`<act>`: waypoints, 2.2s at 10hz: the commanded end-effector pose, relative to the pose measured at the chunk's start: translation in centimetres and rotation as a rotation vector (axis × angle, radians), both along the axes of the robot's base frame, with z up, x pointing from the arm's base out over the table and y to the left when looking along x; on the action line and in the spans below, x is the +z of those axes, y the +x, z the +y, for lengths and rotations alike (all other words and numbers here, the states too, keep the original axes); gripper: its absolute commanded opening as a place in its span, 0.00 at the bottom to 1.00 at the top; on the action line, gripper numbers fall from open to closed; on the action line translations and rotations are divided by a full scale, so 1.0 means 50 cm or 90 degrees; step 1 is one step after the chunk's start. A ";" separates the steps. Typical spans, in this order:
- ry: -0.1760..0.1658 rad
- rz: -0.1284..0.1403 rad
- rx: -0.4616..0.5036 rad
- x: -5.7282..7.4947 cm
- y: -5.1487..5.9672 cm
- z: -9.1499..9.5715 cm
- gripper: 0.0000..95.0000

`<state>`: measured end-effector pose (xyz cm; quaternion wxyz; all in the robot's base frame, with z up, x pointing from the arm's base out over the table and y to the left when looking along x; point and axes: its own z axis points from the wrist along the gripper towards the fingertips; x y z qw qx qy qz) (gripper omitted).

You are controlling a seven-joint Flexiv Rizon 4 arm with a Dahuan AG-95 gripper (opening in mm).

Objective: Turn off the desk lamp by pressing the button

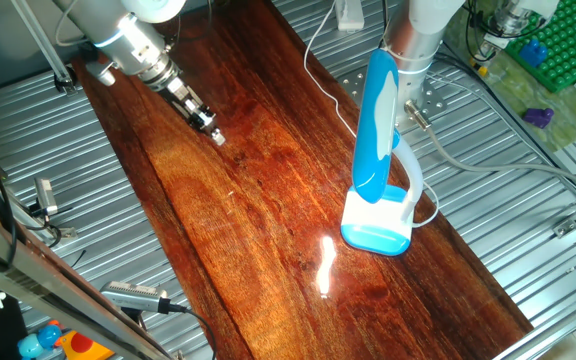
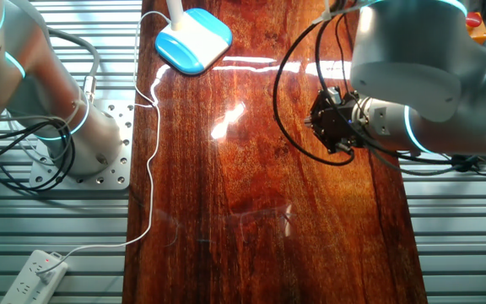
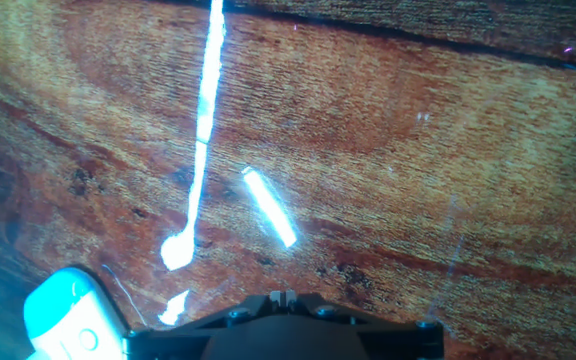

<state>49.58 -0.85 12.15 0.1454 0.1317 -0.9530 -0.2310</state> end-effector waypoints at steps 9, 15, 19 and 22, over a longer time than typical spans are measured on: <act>-0.003 0.030 -0.061 -0.013 -0.110 0.167 0.00; 0.009 0.099 -0.082 -0.062 -0.126 0.268 0.00; 0.022 0.125 -0.124 -0.089 -0.155 0.325 0.00; 0.022 0.132 -0.142 -0.104 -0.180 0.353 0.00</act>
